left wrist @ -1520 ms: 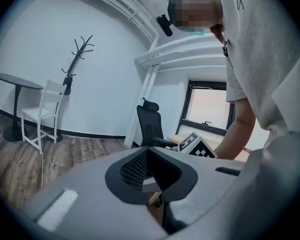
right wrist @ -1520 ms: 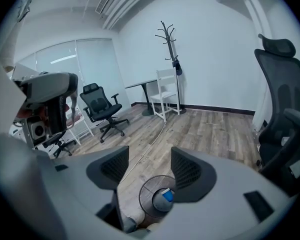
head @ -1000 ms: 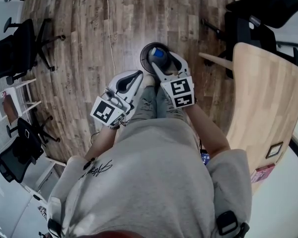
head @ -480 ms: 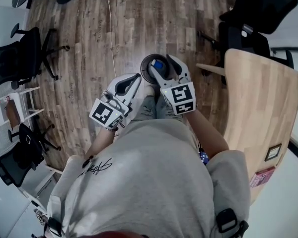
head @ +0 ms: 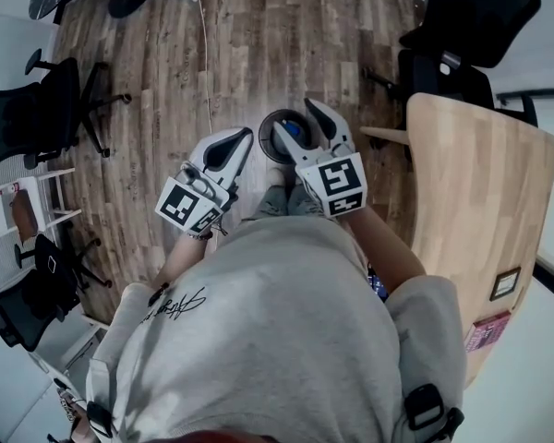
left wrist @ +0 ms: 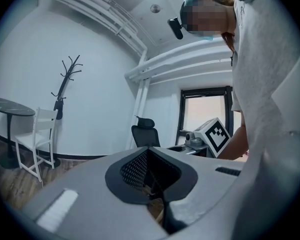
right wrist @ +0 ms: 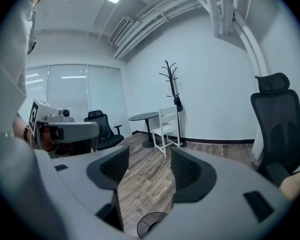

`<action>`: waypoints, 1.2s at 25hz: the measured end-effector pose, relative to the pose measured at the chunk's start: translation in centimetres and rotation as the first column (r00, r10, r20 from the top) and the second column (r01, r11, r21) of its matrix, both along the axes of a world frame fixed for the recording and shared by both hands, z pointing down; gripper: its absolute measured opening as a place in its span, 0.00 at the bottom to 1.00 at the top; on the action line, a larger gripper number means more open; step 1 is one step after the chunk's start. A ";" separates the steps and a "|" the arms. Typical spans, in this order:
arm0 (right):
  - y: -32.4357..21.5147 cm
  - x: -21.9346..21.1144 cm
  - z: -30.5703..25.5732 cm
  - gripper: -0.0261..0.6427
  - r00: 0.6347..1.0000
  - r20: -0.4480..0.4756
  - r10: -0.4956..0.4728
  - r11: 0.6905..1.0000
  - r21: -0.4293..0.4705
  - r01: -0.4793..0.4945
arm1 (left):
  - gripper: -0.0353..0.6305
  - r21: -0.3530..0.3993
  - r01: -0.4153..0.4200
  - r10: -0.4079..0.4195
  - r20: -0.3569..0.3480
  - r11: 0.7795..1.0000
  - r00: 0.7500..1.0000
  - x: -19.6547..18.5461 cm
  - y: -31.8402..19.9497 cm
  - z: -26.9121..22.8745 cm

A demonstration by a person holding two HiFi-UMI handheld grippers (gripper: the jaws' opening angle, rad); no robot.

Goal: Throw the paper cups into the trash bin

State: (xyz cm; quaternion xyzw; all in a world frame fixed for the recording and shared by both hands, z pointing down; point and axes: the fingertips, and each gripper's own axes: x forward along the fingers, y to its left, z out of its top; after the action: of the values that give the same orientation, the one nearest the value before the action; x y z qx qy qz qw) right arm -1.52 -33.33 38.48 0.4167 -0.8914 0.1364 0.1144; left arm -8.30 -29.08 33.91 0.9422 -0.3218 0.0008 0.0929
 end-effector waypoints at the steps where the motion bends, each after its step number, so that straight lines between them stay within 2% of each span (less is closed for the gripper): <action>1: 0.0 0.2 -0.4 0.44 1.000 0.001 -0.003 1.000 0.009 0.002 | 0.06 0.005 0.001 -0.001 -0.005 1.000 1.000 0.1 -0.1 -0.3; 5: -0.2 0.6 -2.1 0.44 1.000 0.011 -0.012 0.999 0.041 0.012 | 0.06 0.024 0.016 -0.015 -0.018 1.000 1.000 -0.1 -0.8 -1.6; 13: -0.7 0.8 -6.6 0.44 0.999 0.028 -0.018 0.986 0.164 0.013 | 0.06 0.097 0.006 -0.009 0.032 0.995 0.999 0.1 -1.2 -3.9; 19: -1.1 0.4 -9.8 0.40 0.998 0.059 -0.016 0.970 0.244 0.001 | 0.06 0.141 0.032 -0.038 0.036 0.989 0.999 -0.9 -1.7 -6.0; 24: -0.4 -0.3 -11.1 0.36 0.998 0.061 -0.032 0.971 0.237 0.017 | 0.06 0.166 0.028 -0.033 0.026 0.986 0.999 -1.0 -1.5 -7.3; 30: -0.2 -1.0 -12.2 0.31 0.996 0.079 -0.041 0.960 0.278 0.018 | 0.06 0.176 0.011 -0.021 0.056 0.984 0.998 -0.5 -1.4 -7.9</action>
State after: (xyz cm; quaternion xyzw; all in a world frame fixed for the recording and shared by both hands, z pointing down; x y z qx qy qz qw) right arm -2.53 -33.55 26.29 0.4092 -0.9119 0.0261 0.0192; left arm -8.84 -30.52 26.00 0.9437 -0.3308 -0.0013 0.0003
